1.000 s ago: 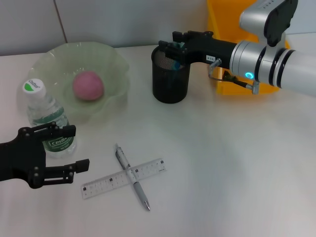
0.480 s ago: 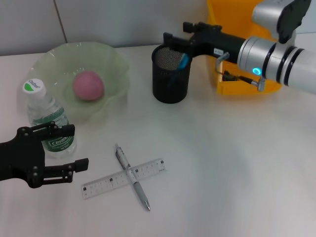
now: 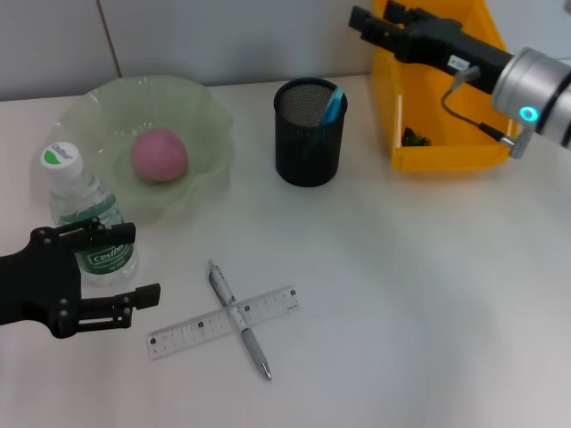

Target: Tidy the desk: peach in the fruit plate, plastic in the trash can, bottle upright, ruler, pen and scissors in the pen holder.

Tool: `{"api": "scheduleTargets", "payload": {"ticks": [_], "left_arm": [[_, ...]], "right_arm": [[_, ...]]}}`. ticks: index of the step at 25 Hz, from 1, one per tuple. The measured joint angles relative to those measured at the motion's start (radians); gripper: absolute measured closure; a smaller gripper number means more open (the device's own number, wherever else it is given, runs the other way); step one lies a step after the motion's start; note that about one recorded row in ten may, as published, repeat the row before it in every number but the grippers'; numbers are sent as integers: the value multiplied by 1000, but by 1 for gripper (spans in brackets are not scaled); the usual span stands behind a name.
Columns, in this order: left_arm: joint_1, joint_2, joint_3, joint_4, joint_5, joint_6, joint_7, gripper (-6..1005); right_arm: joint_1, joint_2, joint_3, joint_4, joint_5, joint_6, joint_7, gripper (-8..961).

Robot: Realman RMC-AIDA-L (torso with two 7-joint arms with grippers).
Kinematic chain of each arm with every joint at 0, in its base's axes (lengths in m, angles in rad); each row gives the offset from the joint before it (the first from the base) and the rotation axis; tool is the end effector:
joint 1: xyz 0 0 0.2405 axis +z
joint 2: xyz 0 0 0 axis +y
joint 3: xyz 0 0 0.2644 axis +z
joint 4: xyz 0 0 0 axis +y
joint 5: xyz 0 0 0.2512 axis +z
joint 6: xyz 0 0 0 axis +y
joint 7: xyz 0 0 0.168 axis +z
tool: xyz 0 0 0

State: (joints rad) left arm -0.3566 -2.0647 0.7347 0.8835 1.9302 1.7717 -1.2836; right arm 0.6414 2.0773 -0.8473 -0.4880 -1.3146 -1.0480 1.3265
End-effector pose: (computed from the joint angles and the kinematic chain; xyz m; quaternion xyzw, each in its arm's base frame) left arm -0.2958 0.3263 0.0234 -0.9545 -0.1210 -0.2418 0.1260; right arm 0.2475 0.4786 -0.0054 -0.7993 0.3064 0.3924 0.3365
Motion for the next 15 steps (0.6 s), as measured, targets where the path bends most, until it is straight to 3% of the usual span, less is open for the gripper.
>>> {"api": "scheduleTargets", "payload": {"ticks": [7, 9, 15], "left_arm": [[1, 0, 0, -12, -5, 4, 11, 216], [-4, -1, 0, -29, -6, 4, 12, 216], [-9, 0, 5, -46, -7, 5, 12, 218]], "right_arm": [[-86, -21, -2, -75, -7, -178, 149, 233], [-107, -45, -9, -74, -12, -270, 191, 233], [-129, -80, -10, -77, -69, -412, 236, 232]]}}
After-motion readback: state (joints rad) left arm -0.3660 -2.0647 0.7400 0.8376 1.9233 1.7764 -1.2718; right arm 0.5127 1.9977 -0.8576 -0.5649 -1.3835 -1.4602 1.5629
